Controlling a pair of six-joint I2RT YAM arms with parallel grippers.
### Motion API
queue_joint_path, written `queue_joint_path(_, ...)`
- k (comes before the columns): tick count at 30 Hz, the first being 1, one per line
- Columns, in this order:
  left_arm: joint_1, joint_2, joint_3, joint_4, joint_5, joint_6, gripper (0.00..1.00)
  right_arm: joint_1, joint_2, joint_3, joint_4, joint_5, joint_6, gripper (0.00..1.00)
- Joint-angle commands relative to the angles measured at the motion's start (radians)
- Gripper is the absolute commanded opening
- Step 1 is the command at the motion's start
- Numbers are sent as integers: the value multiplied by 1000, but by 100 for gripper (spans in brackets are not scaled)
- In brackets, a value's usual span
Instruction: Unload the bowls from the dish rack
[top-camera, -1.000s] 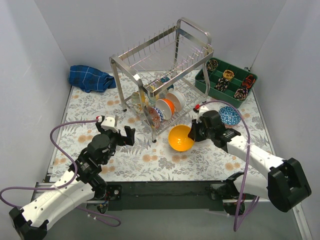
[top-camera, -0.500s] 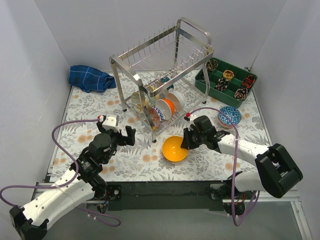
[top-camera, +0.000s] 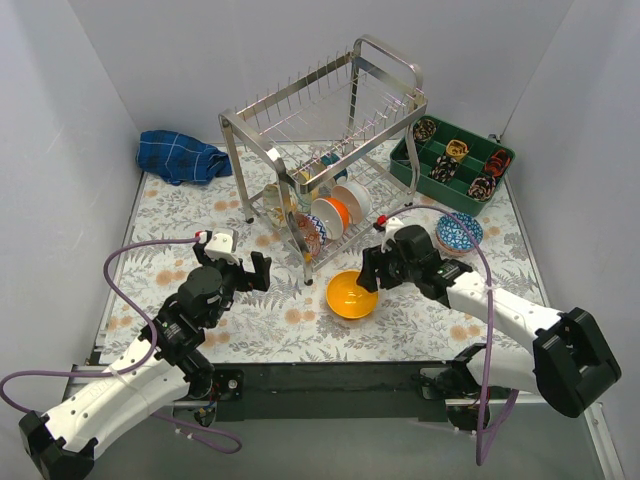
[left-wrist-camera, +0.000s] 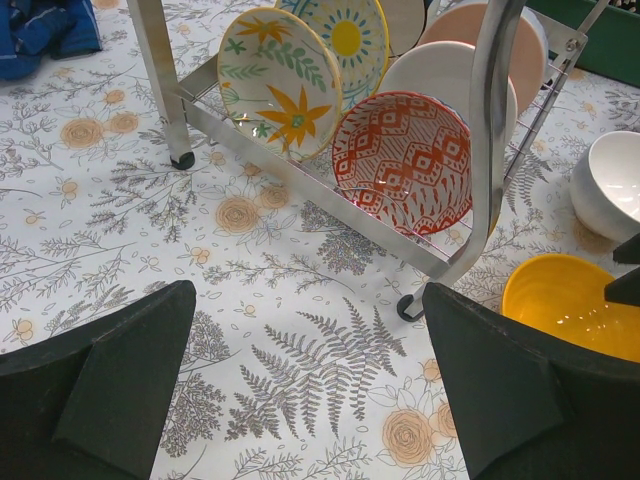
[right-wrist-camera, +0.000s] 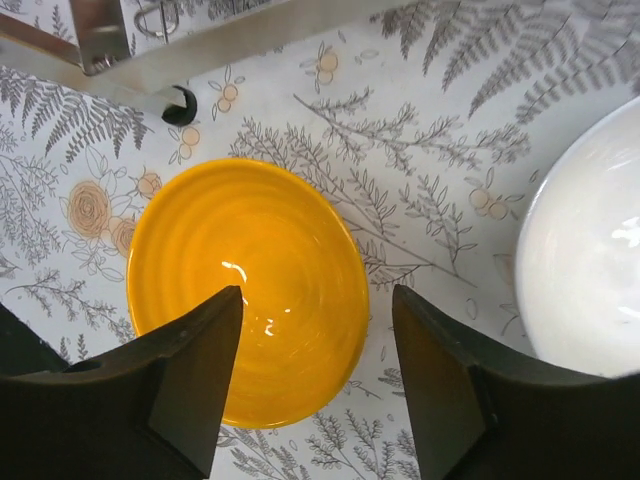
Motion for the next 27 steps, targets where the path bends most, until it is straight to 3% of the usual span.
queue_joint_path(1,7,0,19,3,2,4,98,5,-57,100,-35,84,-65,74)
queue_joint_path(6,6,1,19,3,4,2,98,-1,-62,169,-66,176,-140,90)
queue_joint_path(11,9,0,19,3,4,2,98,-50,-22,261,-66,160,-220,95)
queue_joint_path(18,9,3,19,3,5,2,98,-224,56,301,58,-66,-219,98)
queue_joint_path(21,10,9,16,8,7,5,98,-287,90,285,193,-155,-176,99)
queue_joint_path(27,10,38,21,11,11,10,98,-337,225,326,357,-288,-140,99)
